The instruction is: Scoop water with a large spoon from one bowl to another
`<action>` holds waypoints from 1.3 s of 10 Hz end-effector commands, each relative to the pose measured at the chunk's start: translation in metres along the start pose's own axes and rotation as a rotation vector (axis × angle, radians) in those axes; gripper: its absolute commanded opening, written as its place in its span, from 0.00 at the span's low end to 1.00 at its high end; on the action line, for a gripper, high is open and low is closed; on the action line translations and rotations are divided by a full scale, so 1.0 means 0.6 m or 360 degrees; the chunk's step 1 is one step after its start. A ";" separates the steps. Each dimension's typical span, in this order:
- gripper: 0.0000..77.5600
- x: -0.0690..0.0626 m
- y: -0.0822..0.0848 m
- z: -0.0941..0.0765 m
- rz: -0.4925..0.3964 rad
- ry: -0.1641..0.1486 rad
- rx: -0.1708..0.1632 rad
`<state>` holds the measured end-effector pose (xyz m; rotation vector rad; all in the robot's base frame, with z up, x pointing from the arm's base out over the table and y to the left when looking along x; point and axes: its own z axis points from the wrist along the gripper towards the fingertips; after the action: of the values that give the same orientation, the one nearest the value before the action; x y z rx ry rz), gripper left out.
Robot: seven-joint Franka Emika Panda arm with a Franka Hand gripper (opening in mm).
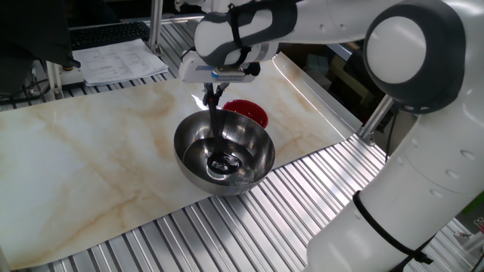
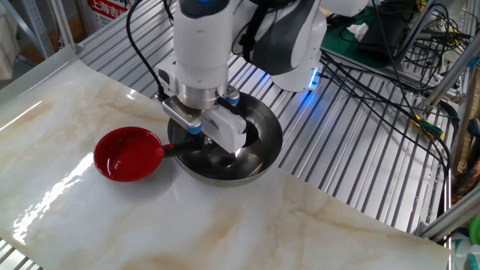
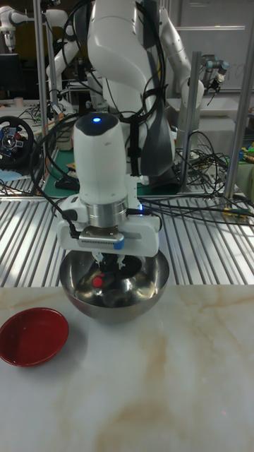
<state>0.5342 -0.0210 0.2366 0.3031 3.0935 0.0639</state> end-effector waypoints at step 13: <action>0.02 -0.054 -0.021 -0.051 0.0051 0.0048 -0.0207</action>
<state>0.5449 -0.0302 0.2447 0.3334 3.1155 0.1747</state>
